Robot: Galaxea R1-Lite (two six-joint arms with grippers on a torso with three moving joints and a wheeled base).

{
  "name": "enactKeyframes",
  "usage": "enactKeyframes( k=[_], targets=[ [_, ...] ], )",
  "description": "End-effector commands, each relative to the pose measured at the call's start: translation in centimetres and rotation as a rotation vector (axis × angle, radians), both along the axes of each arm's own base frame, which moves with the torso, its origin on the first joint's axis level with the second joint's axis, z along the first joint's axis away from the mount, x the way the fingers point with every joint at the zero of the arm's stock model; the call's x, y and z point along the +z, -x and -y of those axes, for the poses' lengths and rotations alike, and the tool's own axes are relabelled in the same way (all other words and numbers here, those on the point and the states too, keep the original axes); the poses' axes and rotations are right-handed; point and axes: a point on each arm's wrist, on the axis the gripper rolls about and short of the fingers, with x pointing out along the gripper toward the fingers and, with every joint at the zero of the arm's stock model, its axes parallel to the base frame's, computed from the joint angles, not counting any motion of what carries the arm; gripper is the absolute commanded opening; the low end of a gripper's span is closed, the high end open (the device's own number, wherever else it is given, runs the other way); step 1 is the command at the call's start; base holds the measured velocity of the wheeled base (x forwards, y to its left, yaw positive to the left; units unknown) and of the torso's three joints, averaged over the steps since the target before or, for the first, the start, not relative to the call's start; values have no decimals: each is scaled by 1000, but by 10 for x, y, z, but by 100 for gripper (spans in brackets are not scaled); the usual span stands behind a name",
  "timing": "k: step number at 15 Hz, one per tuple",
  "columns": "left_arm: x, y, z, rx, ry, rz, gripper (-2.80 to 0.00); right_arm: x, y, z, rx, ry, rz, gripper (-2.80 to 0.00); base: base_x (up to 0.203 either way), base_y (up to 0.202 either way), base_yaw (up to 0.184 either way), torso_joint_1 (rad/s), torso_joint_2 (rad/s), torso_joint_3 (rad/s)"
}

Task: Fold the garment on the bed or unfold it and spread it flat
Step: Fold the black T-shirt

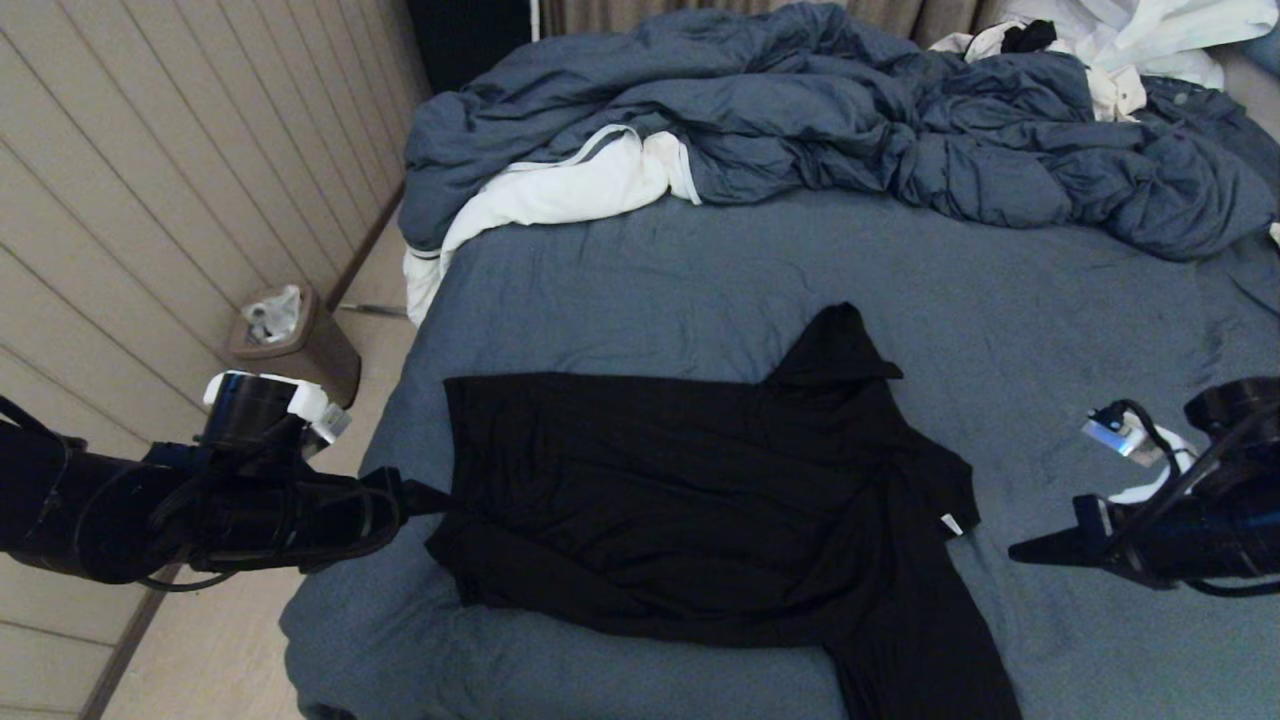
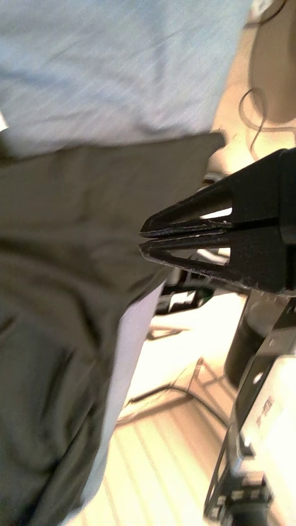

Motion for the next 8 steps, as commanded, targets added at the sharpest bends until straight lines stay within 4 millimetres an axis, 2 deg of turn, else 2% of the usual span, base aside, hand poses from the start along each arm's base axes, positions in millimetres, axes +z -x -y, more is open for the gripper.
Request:
enactKeyframes(
  k=[1, 5, 8],
  targets=[
    [1, 0, -1, 6, 4, 6, -280, -12, 8, 4, 2, 24, -36, -280, 0, 0, 0, 0, 0, 0],
    [2, 0, -5, 22, 8, 16, -280, -33, 7, 7, 1, 88, -47, -280, 0, 0, 0, 0, 0, 0],
    [4, 3, -6, 20, 11, 24, -280, -65, -2, 11, 3, 159, -16, -280, 0, 0, 0, 0, 0, 0]
  ],
)
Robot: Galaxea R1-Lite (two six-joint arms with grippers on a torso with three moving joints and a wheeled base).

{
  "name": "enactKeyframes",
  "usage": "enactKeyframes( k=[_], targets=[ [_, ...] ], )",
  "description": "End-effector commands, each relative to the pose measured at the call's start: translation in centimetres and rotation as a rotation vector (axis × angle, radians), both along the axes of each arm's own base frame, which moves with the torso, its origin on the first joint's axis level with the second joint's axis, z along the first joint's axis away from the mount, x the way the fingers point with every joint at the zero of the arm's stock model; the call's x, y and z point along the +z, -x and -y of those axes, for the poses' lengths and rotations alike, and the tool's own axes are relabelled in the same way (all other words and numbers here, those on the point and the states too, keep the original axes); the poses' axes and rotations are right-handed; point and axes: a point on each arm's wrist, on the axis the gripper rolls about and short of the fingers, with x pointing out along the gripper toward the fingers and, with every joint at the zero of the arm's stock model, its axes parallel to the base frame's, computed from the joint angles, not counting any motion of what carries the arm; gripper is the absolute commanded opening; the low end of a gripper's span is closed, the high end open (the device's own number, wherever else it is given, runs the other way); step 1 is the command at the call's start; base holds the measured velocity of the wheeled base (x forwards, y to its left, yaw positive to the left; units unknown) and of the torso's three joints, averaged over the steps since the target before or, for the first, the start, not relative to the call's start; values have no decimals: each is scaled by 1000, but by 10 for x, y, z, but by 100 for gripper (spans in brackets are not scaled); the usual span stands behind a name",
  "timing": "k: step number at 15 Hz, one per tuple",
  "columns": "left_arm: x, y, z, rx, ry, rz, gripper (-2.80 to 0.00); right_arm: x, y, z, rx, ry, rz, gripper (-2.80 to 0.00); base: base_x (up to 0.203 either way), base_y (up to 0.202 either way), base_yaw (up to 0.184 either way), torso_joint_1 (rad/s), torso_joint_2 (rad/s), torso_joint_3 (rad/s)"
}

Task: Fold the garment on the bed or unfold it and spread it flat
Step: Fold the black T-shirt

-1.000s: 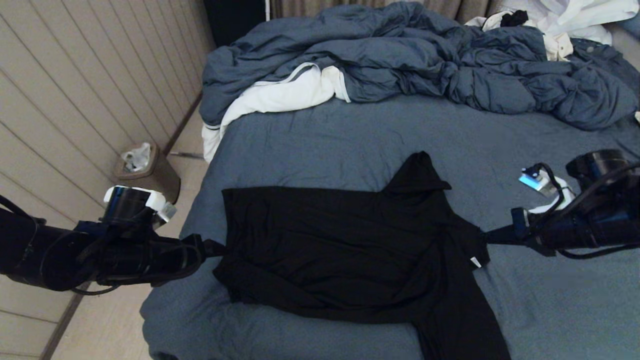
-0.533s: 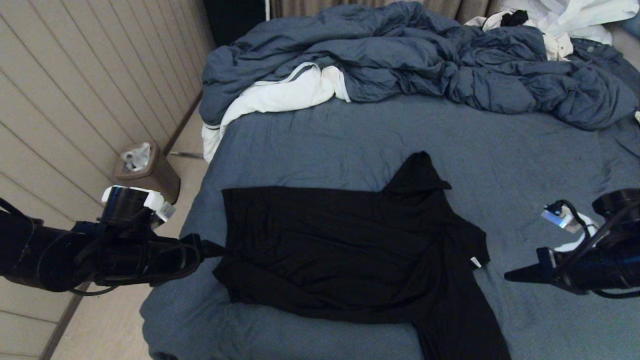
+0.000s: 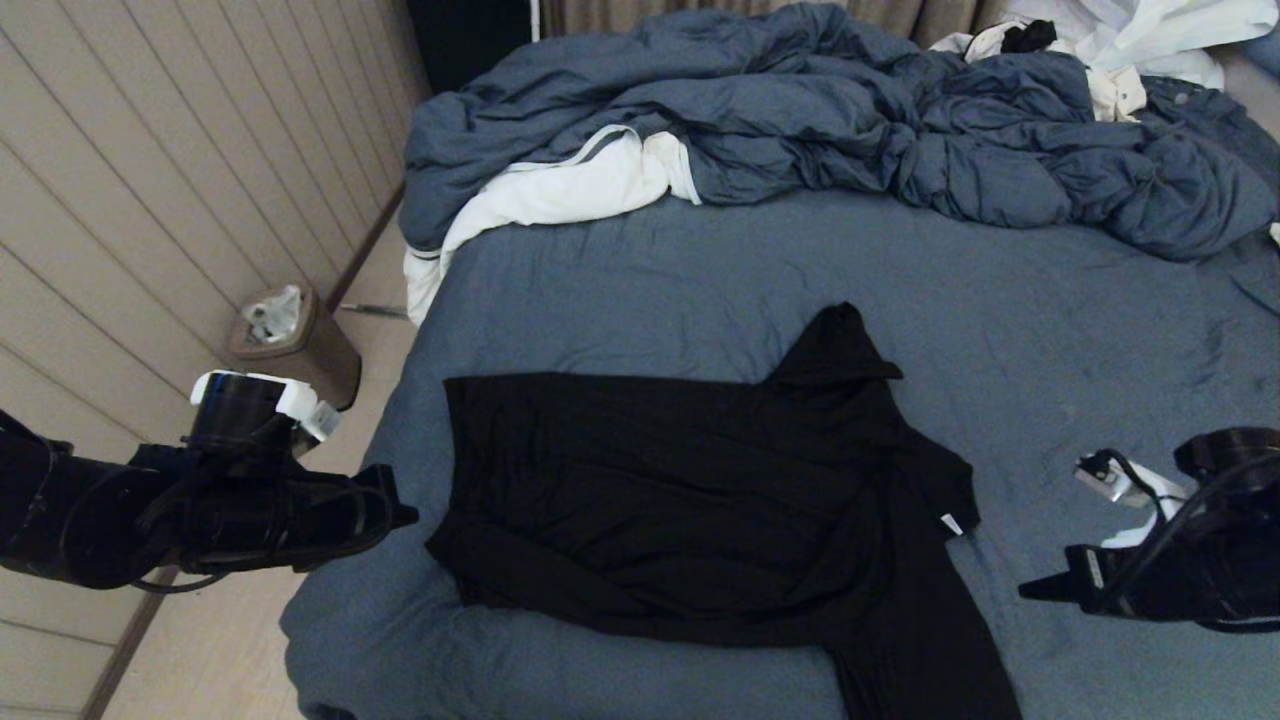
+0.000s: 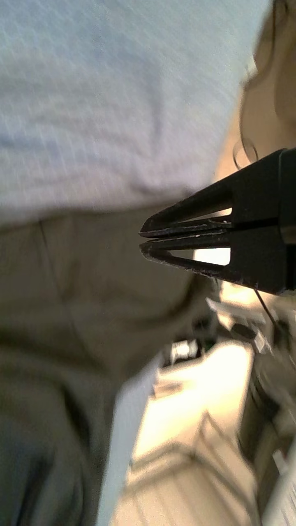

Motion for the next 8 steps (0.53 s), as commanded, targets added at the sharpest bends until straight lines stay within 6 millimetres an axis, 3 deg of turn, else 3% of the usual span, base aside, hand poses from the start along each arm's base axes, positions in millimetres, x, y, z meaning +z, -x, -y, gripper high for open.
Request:
enactKeyframes(
  k=[1, 8],
  targets=[
    [2, 2, 0, 0, 6, 6, -280, -30, -1, 0, 22, 29, -14, -280, 0, 0, 0, 0, 0, 0],
    [1, 3, 0, -3, 7, 2, -280, -49, 33, -12, 104, 89, -72, -280, 0, 0, 0, 0, 0, 0]
  ],
)
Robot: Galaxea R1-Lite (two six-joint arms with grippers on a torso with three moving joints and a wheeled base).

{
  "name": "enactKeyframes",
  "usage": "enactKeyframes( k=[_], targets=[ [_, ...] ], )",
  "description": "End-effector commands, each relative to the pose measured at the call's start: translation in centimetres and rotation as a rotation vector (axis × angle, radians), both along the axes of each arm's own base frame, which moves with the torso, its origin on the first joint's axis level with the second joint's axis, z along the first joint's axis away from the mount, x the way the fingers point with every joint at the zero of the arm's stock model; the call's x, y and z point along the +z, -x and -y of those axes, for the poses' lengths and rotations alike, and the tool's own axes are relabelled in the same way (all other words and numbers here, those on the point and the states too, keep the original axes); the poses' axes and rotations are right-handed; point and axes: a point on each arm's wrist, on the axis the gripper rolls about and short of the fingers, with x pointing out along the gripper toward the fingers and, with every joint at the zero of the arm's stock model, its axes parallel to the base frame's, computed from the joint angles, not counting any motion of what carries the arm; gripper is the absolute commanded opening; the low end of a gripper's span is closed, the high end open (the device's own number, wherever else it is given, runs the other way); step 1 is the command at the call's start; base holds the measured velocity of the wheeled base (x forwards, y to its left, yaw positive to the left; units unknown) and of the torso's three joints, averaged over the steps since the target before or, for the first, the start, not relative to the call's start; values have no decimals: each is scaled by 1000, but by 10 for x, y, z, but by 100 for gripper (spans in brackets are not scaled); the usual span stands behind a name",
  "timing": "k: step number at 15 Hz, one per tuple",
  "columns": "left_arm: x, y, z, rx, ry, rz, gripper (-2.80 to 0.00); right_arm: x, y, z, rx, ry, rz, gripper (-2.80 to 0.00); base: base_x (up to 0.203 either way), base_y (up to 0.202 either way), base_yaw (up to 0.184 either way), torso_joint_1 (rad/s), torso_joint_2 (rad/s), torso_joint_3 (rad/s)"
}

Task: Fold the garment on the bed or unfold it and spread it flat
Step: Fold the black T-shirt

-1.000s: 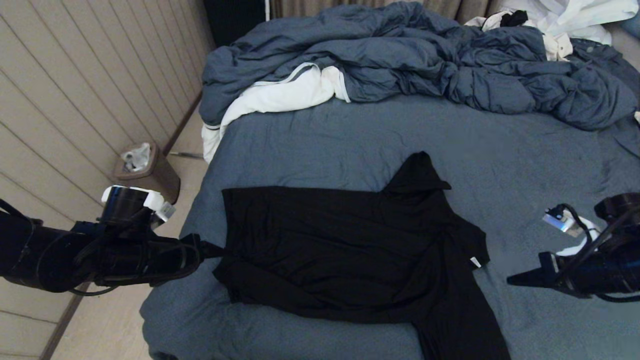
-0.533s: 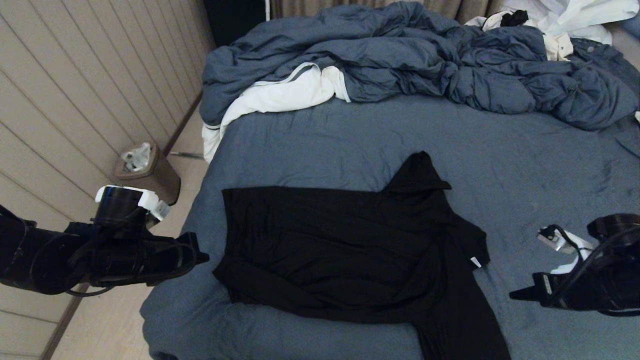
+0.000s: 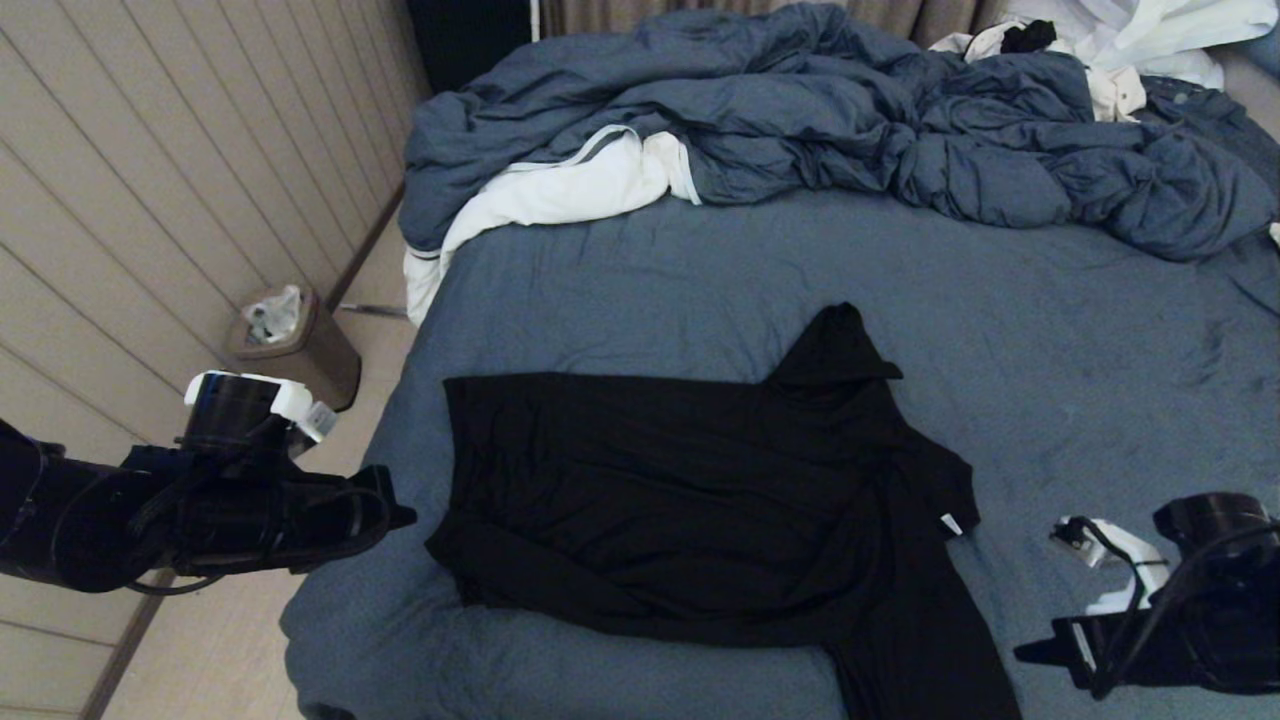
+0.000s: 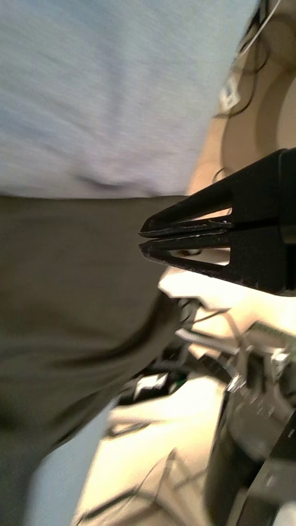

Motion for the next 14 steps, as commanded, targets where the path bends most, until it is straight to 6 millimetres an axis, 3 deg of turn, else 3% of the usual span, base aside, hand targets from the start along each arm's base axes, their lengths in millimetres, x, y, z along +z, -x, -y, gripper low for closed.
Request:
enactKeyframes(
  k=[1, 4, 5, 14],
  targets=[
    [0, 0, 0, 1, 4, -1, -280, -9, 11, -4, 17, 22, -1, -280, 0, 0, 0, 0, 0, 0],
    [1, 0, 0, 2, 4, 2, -280, -34, 10, -4, 27, 26, -8, -280, 0, 0, 0, 0, 0, 0],
    [0, 0, 0, 2, 4, 1, -280, -40, 10, -5, 29, 32, 2, 0, 0, 0, 0, 0, 0, 0],
    [-3, -1, 1, -1, 2, -13, -280, -59, 28, -4, 14, 35, -30, 0, 0, 0, 0, 0, 0, 0]
  ],
)
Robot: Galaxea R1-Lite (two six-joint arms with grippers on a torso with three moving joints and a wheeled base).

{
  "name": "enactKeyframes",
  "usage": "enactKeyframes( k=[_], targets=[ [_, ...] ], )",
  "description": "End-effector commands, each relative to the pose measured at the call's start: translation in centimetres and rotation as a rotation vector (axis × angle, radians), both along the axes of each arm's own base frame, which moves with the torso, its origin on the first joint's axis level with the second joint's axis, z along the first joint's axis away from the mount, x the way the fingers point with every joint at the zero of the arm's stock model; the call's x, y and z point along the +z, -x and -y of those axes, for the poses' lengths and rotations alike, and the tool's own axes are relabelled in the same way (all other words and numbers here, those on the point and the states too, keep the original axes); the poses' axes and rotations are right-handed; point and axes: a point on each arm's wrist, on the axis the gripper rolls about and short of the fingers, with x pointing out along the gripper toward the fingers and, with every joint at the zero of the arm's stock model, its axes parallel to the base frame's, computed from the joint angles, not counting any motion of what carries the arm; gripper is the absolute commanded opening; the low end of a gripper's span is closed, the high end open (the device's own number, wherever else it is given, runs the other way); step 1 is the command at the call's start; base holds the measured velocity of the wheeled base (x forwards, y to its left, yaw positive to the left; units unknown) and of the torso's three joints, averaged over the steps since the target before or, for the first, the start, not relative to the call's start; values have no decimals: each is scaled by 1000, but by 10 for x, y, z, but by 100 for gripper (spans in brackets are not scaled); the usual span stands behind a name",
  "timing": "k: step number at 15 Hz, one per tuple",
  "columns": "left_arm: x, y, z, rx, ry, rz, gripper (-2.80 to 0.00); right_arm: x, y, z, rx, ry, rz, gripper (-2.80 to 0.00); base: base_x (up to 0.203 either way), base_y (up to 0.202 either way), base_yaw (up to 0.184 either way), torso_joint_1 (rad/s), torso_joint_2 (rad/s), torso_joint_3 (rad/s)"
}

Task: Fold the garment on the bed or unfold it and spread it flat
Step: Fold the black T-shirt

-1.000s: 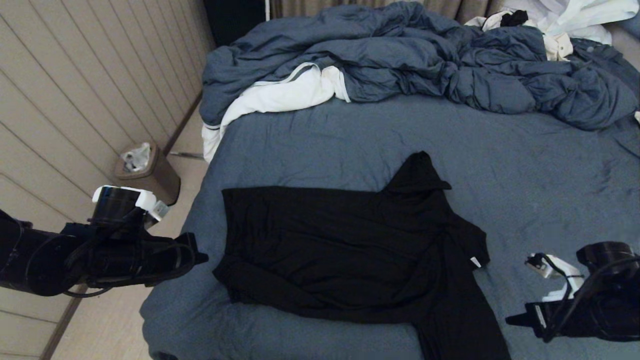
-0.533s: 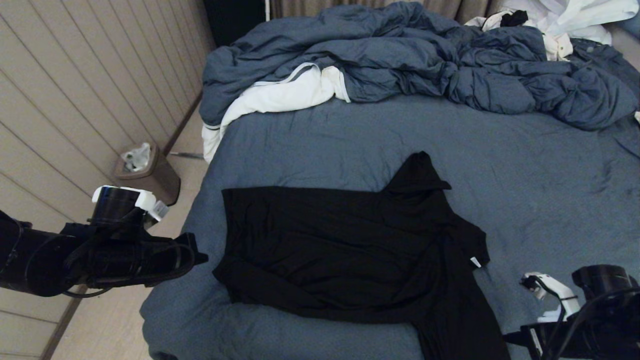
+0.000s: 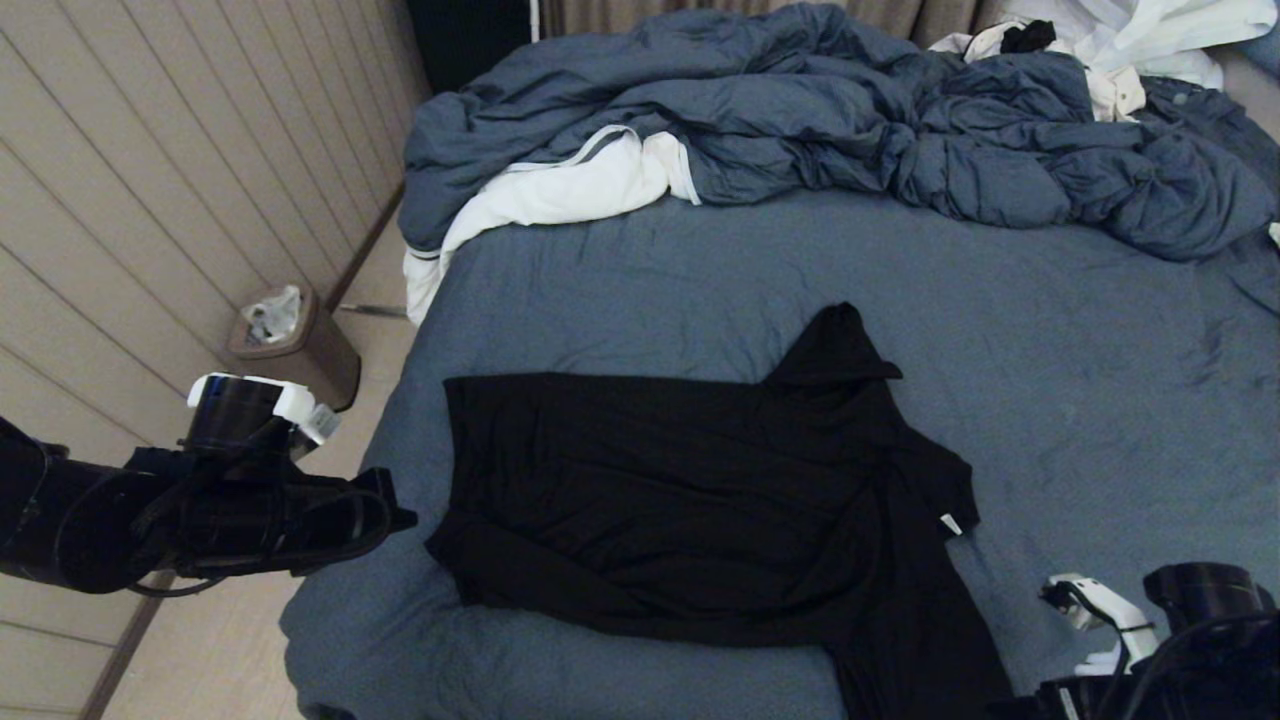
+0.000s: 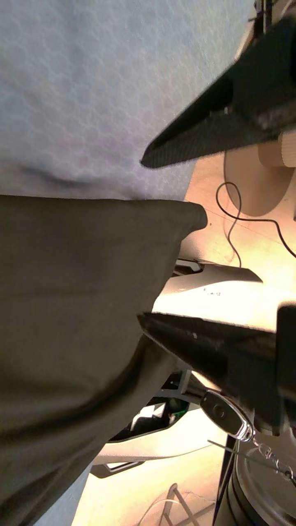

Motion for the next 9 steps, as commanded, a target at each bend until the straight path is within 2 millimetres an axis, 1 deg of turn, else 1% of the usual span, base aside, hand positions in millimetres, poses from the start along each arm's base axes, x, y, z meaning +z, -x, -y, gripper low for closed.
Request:
enactKeyframes(
  k=[1, 2, 5, 7, 9],
  targets=[
    [-1, -1, 0, 2, 3, -5, -280, -10, 0, 2, -5, -7, -15, 0, 0, 0, 0, 0, 0, 0],
    [-1, -1, 0, 2, 3, -5, -280, -13, -1, 2, -3, -2, -4, 0, 0, 0, 0, 0, 0, 0],
    [-2, -1, 0, 1, 1, -6, -280, -24, 2, -8, 34, 2, 3, 0, 0, 0, 0, 0, 0, 0],
    [-2, -2, 0, 2, 1, -6, -280, -31, 6, -16, 67, 1, 3, 0, 0, 0, 0, 0, 0, 0],
    [-1, -1, 0, 1, 2, -4, -280, -34, 12, -21, 82, 3, 9, 0, 0, 0, 0, 0, 0, 0]
  ],
)
